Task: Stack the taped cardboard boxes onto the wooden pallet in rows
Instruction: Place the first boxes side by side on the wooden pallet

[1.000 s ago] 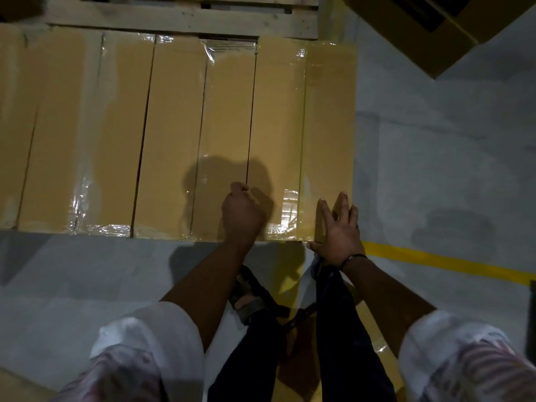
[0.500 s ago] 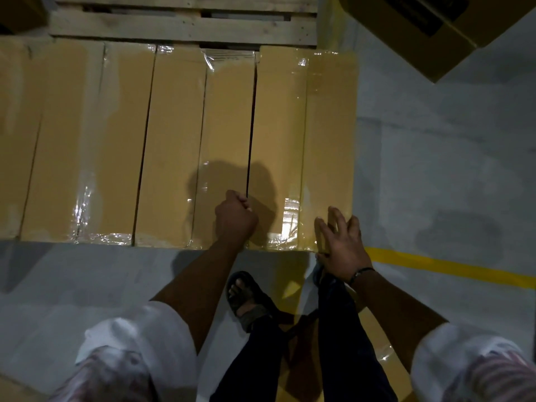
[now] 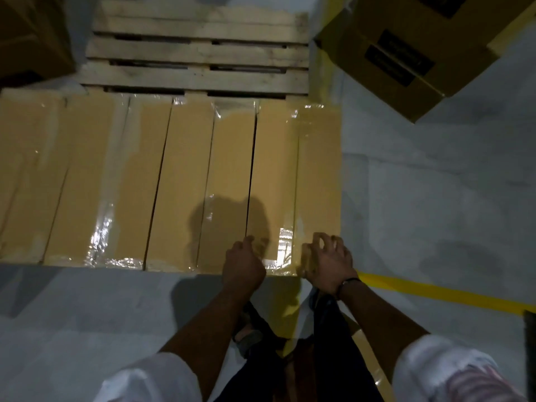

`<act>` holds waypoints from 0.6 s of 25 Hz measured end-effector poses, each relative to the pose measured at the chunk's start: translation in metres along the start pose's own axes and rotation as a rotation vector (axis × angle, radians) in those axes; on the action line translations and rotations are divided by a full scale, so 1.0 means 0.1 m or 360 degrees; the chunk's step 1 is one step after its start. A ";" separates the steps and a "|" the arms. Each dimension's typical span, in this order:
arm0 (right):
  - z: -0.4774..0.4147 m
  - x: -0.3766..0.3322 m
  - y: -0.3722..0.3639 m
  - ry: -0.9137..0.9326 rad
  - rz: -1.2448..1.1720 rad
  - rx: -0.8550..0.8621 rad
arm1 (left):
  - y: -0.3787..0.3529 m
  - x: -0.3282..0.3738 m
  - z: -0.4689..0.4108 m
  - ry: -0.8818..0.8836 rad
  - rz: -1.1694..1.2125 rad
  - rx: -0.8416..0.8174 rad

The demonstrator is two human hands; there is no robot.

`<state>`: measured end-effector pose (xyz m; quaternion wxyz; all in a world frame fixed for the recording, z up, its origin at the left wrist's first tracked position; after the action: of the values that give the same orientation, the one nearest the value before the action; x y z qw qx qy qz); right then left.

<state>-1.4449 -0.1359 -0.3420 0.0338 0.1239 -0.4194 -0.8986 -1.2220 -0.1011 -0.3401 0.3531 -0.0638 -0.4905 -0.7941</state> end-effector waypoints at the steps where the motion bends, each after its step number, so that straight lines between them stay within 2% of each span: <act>1: 0.09 -0.09 0.23 -0.0005 -0.0029 0.0011 | 0.13 0.16 0.13 -0.0017 -0.0017 -0.0033; 6: 0.63 -0.38 1.51 -0.0065 -0.0314 0.0135 | 0.95 1.07 0.60 -0.0149 -0.0091 -0.0063; 9: 0.76 -0.35 1.98 -0.0076 -0.0497 0.0221 | 1.29 1.62 0.59 -0.0205 -0.0094 0.0016; 12: 0.43 -0.01 2.10 -0.0093 -0.0587 0.0188 | 1.28 2.14 0.23 -0.0300 -0.0188 0.0038; 15: -0.30 0.48 2.08 -0.0138 -0.0712 0.0128 | 1.02 2.41 -0.43 -0.0198 -0.0239 0.0049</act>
<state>-1.4931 -0.3007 -0.2111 -0.1894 0.1765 -0.4180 -0.8708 -1.3265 -0.2838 -0.1789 0.2624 -0.0704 -0.5271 -0.8052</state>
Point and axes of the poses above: each hand's wrist, its own z-axis away from the middle knuckle, its own y-axis out of the back of the hand, x = y × z, the point moved 9 cm from there along -z, towards the middle knuckle, and after that the axes turned 3 degrees about x, right-handed, at the moved point
